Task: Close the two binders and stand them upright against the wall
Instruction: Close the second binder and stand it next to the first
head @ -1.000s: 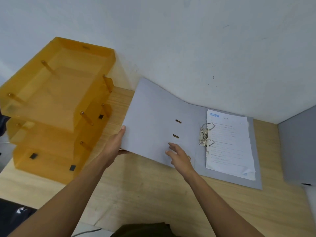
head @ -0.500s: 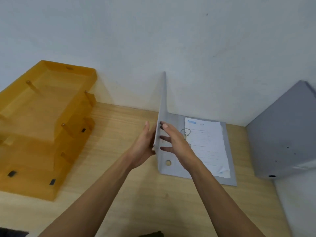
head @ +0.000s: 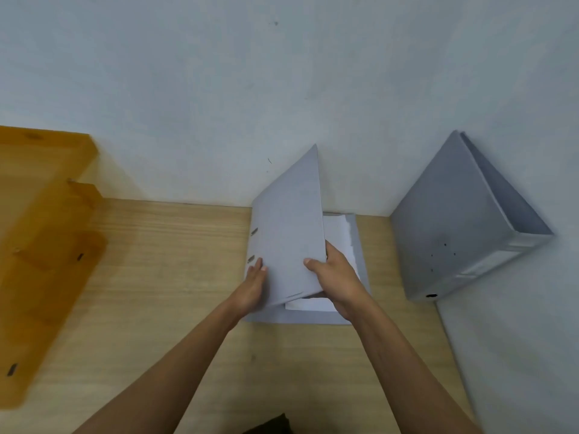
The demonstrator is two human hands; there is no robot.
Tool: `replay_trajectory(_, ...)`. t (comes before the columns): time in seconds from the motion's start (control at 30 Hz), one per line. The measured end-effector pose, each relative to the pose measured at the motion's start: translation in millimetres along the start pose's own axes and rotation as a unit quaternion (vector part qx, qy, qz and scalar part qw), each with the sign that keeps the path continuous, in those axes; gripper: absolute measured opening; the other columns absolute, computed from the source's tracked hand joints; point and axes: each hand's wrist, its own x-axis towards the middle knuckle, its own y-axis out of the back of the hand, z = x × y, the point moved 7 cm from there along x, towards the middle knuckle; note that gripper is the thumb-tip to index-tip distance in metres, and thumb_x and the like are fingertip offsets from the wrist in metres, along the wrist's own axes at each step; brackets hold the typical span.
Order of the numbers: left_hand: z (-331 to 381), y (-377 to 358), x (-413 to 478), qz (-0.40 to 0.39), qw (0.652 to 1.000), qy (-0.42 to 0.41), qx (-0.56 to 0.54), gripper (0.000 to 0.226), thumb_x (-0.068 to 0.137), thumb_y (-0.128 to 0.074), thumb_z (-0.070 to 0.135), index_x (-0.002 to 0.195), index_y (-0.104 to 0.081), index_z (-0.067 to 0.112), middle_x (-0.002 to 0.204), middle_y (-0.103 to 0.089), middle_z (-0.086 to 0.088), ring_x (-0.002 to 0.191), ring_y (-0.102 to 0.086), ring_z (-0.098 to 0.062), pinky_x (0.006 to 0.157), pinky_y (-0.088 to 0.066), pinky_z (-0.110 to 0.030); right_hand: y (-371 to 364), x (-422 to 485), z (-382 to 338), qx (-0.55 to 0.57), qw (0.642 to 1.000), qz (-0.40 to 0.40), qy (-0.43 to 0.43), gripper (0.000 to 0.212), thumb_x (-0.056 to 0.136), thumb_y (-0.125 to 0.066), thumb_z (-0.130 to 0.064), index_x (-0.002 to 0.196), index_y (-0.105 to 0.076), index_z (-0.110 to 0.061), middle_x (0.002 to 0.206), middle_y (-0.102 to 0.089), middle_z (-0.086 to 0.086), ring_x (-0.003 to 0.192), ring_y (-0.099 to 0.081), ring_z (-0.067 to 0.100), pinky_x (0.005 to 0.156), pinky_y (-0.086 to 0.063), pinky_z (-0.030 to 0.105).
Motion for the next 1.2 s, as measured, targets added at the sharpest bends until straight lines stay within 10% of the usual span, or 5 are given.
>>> replay_trajectory(0.17, -18, 13, 8, 0.061, 0.997, -0.021, 0.053, 0.064, 0.106, -0.039, 0.035, 0.159, -0.017, 0.007, 0.167, -0.02, -0.008, 0.153, -0.021, -0.019, 0.122, -0.015, -0.032, 22, -6, 28, 0.066, 0.993, -0.075, -0.067, 0.054, 0.09, -0.06, 0.003, 0.133, -0.058, -0.029, 0.127, -0.071, -0.002, 0.116, -0.068, 0.025, 0.092, -0.061, 0.049)
replay_trajectory(0.27, -24, 7, 7, 0.084, 0.996, -0.031, 0.027, 0.05, 0.101, -0.054, 0.031, 0.146, -0.037, 0.018, 0.154, -0.041, -0.007, 0.14, -0.04, -0.018, 0.108, -0.03, -0.026, 48, 1, 56, -0.004, 0.998, 0.019, -0.06, 0.057, 0.086, -0.071, -0.002, 0.138, -0.056, -0.021, 0.134, -0.068, 0.004, 0.117, -0.067, 0.024, 0.098, -0.056, 0.043)
replay_trajectory(0.47, -52, -7, 28, 0.093, 0.995, 0.015, 0.03, 0.107, 0.067, -0.076, 0.066, 0.151, -0.029, 0.019, 0.148, -0.05, -0.002, 0.132, -0.053, -0.027, 0.111, -0.043, -0.046, 95, 22, 82, -0.197, 0.967, 0.16, 0.0, 0.101, 0.084, -0.08, -0.029, 0.162, -0.016, -0.036, 0.159, -0.042, 0.0, 0.14, -0.048, 0.024, 0.108, -0.044, 0.04)
replay_trajectory(0.73, -49, -32, 28, 0.099, 0.994, 0.023, 0.049, 0.106, 0.069, -0.086, 0.044, 0.153, -0.029, 0.013, 0.148, -0.049, -0.006, 0.131, -0.053, -0.029, 0.106, -0.045, -0.041, 116, 34, 173, -0.246, 0.958, 0.093, -0.119, 0.085, 0.091, -0.069, -0.041, 0.161, -0.022, -0.037, 0.154, -0.033, 0.014, 0.136, -0.048, 0.033, 0.106, -0.044, 0.039)
replay_trajectory(1.2, -50, -38, 26, 0.139, 0.987, 0.034, 0.068, 0.092, 0.075, -0.087, 0.026, 0.151, -0.036, 0.016, 0.144, -0.054, -0.007, 0.126, -0.056, -0.029, 0.09, -0.042, -0.03, 34, 79, 161, -0.313, 0.944, -0.082, -0.061, 0.078, 0.098, -0.061, -0.033, 0.163, -0.019, -0.023, 0.174, 0.005, 0.006, 0.159, 0.006, 0.034, 0.127, -0.014, 0.053)
